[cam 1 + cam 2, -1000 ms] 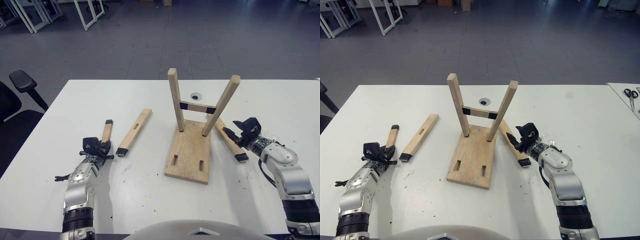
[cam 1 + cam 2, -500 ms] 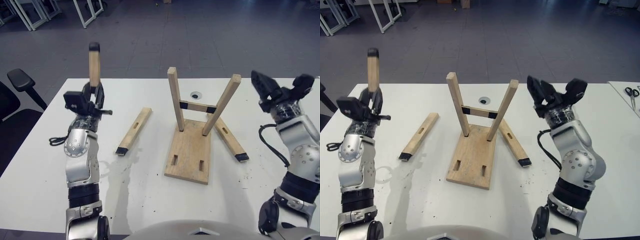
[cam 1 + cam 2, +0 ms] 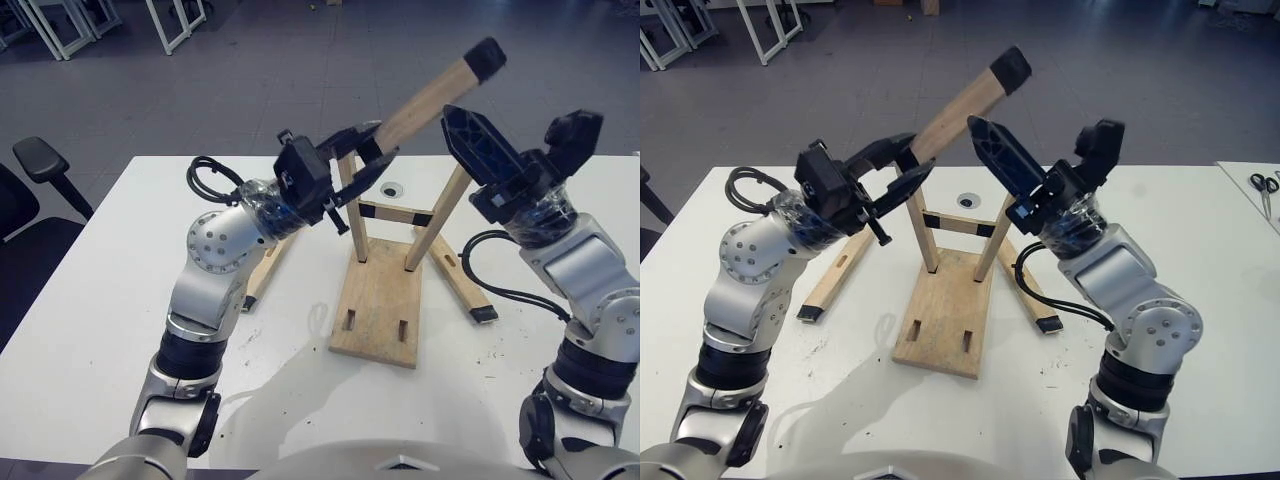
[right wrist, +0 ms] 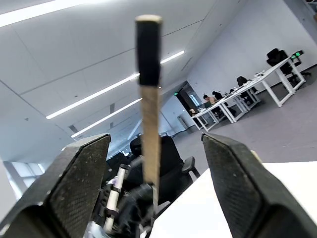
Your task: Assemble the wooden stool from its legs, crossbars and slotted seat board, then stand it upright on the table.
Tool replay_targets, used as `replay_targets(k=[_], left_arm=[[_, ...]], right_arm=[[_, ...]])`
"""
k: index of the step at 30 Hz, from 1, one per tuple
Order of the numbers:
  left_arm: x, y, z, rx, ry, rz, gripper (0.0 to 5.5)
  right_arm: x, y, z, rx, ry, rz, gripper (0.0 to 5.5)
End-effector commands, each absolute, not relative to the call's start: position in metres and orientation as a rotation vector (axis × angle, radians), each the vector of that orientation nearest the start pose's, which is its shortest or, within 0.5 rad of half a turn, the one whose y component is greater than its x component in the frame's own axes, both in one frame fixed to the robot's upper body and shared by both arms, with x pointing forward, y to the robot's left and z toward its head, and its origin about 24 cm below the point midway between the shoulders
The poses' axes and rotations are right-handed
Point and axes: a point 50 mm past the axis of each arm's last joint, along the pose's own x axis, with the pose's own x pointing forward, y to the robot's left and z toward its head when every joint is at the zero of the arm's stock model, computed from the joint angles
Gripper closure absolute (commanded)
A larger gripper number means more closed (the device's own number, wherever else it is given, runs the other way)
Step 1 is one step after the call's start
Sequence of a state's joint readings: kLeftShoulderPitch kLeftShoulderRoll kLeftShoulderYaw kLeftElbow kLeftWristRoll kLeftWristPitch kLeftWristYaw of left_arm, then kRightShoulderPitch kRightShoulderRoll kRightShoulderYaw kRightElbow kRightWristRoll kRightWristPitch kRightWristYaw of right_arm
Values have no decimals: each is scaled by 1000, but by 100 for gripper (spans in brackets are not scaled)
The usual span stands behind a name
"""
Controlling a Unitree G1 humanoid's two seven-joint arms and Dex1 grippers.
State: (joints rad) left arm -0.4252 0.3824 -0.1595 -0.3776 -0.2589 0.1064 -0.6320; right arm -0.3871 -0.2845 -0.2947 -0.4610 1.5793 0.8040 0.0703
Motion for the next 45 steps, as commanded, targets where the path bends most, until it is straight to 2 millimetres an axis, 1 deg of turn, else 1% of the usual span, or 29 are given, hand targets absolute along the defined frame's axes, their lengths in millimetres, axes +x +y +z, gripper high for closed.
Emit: replay_targets(k=[1,4,8,10,16,22,23,24,26,28,29,32,34,35,37,38,40,45], left_arm=[[259,99,206,403,-562,-986,418],[262,104,203,484,-572,-947,418],[263,107,197,576,-580,-928,418],[262,106,194,585,-579,-934,418],[262,106,192,552,-564,-952,418],[262,106,193,528,-573,-942,418],[262,106,195,541,-585,-938,382],[262,105,196,555,-595,-935,376],[260,108,189,587,-589,-936,339],[259,116,177,669,-564,-919,320],[257,120,171,735,-557,-914,320],[253,142,143,851,-489,-864,320],[253,161,131,849,-442,-773,320],[255,168,130,829,-435,-716,320],[257,176,132,791,-438,-639,320],[259,176,133,777,-440,-620,320],[260,173,131,762,-439,-615,320],[263,168,127,748,-420,-633,320]], right_arm=[[249,-144,237,894,-179,987,225],[249,-147,241,894,-197,981,296],[247,-146,244,884,-203,991,360],[247,-145,246,883,-206,992,386],[247,-146,248,853,-212,1000,498],[250,-152,245,809,-193,973,507],[252,-155,245,820,-196,954,507],[254,-157,245,833,-197,937,507],[255,-164,241,837,-175,906,507],[253,-172,232,823,-139,881,507],[252,-176,228,814,-122,872,507],[238,-197,205,763,-26,861,507],[227,-217,186,733,52,840,507],[223,-229,175,712,95,802,507],[221,-247,160,675,142,733,507],[224,-256,153,659,148,687,507],[231,-267,144,638,146,622,507],[255,-269,122,628,152,546,507]])
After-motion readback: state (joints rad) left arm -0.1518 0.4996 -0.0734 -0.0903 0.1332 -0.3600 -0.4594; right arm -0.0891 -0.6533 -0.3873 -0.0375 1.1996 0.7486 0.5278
